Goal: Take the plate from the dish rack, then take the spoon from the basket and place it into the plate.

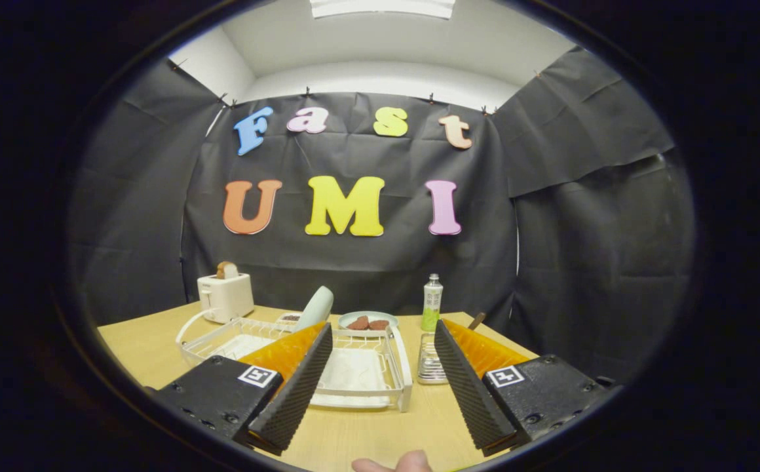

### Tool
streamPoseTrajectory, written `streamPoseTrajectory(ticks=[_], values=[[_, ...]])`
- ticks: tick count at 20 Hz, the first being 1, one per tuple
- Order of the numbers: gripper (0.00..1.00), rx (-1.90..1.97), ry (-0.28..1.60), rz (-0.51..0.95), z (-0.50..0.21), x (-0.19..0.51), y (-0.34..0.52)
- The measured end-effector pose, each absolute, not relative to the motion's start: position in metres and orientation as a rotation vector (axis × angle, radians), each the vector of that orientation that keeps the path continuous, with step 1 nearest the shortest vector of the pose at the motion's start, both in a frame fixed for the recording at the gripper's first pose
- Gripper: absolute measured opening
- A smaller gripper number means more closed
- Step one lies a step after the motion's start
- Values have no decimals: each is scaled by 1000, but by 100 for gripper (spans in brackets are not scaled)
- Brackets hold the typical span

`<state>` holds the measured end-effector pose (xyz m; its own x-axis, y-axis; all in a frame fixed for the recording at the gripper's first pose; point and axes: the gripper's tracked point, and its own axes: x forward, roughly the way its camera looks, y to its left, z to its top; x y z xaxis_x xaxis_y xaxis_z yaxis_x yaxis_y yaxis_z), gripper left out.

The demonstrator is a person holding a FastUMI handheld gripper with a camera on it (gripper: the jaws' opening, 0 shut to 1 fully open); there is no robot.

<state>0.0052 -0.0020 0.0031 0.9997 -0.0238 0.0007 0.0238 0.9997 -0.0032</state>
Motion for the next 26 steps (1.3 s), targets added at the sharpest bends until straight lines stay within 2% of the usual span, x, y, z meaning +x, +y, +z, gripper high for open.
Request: streamPoseTrajectory(ticks=[10,16,20,26], values=[[100,-1,-2,-32,0,11,6],[100,-25,-14,32,25,23,38],[100,-48,36,102,51,58,72],[100,-92,227,83,46,139,91]])
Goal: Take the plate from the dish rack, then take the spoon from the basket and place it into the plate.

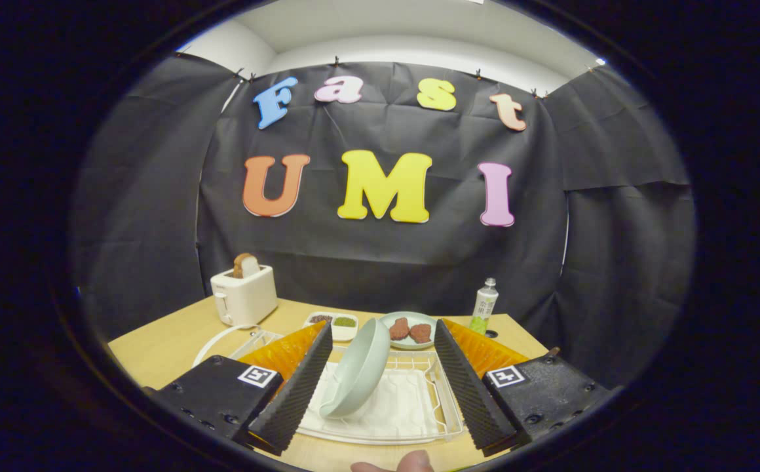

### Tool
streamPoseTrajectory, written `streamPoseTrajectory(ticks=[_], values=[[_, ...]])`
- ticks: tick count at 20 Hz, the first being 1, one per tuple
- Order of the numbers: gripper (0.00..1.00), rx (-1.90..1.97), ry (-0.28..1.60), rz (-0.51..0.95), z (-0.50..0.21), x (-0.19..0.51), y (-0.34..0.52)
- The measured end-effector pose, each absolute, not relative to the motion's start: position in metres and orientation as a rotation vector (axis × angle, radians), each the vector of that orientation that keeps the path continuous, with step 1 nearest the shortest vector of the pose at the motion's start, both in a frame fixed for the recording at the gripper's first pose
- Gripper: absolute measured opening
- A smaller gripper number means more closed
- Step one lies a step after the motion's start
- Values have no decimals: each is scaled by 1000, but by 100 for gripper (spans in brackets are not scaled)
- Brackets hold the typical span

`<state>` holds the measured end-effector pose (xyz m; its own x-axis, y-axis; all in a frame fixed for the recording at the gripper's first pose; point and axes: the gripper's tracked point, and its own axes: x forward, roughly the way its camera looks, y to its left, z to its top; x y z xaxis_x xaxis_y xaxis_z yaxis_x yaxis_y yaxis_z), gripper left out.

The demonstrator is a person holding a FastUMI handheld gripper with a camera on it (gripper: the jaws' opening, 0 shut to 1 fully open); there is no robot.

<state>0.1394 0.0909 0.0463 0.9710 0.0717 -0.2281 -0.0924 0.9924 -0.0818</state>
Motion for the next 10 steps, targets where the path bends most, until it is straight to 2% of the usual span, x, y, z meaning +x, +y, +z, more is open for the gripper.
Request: streamPoseTrajectory(ticks=[8,10], values=[[100,-10,470,48,-3,202,102],[93,39,525,34,-16,208,102]])
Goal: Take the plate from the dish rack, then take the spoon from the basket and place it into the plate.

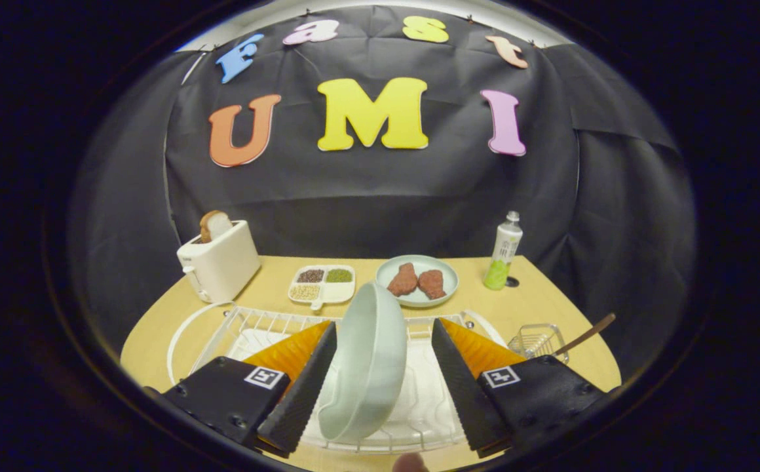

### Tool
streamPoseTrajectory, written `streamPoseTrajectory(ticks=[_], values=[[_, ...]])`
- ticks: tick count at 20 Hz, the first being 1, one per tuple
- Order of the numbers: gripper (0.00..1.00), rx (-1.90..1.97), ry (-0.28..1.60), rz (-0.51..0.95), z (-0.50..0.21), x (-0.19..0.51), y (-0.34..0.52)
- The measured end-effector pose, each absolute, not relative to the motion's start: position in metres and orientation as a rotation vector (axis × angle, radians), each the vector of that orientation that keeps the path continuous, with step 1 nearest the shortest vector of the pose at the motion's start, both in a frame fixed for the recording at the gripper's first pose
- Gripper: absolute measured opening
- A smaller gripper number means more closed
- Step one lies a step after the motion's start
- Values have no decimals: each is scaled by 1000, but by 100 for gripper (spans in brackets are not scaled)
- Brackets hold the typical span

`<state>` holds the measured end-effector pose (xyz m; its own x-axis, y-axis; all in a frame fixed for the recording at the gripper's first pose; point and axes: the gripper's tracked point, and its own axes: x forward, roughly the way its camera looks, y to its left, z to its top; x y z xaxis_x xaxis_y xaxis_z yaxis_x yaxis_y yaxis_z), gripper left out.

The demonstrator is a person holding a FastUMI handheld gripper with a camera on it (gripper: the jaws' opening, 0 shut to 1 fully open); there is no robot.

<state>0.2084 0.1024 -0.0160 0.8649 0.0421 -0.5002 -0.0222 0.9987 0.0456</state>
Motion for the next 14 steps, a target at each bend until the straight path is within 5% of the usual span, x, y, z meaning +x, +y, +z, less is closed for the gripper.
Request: streamPoseTrajectory(ticks=[2,5,7,14], values=[[85,89,583,16,-28,210,103],[50,142,649,19,-39,209,110],[42,135,651,-12,-39,210,108],[36,4,641,-91,-26,207,118]])
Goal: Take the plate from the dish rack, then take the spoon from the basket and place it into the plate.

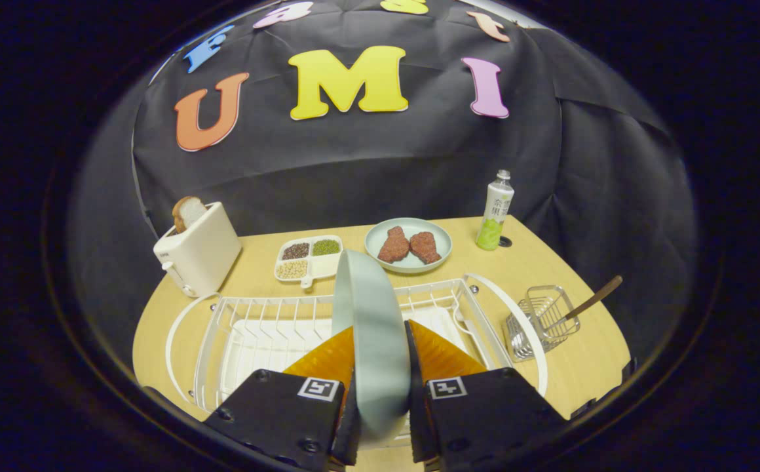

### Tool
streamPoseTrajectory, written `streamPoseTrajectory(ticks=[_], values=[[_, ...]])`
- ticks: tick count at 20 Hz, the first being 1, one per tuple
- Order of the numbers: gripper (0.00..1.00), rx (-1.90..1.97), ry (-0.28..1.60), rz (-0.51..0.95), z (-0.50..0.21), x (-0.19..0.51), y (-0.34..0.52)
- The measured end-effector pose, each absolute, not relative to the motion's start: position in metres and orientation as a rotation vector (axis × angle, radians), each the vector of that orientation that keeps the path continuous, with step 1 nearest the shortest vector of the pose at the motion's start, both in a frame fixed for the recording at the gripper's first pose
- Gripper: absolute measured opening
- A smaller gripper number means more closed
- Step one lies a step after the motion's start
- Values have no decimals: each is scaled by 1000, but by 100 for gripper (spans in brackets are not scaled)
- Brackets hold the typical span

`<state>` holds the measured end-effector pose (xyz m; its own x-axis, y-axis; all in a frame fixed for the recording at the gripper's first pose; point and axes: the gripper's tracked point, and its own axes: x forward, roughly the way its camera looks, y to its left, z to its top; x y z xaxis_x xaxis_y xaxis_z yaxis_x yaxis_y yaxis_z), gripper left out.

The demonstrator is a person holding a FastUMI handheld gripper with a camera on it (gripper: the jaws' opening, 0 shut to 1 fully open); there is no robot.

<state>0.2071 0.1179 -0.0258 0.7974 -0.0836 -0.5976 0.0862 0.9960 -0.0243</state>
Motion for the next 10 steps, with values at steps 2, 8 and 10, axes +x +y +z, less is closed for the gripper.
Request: streamPoseTrajectory(ticks=[2,8,10], values=[[35,-36,631,-130,-18,208,118],[32,-48,636,-229,-9,211,111],[32,-46,652,-254,-5,211,109]])
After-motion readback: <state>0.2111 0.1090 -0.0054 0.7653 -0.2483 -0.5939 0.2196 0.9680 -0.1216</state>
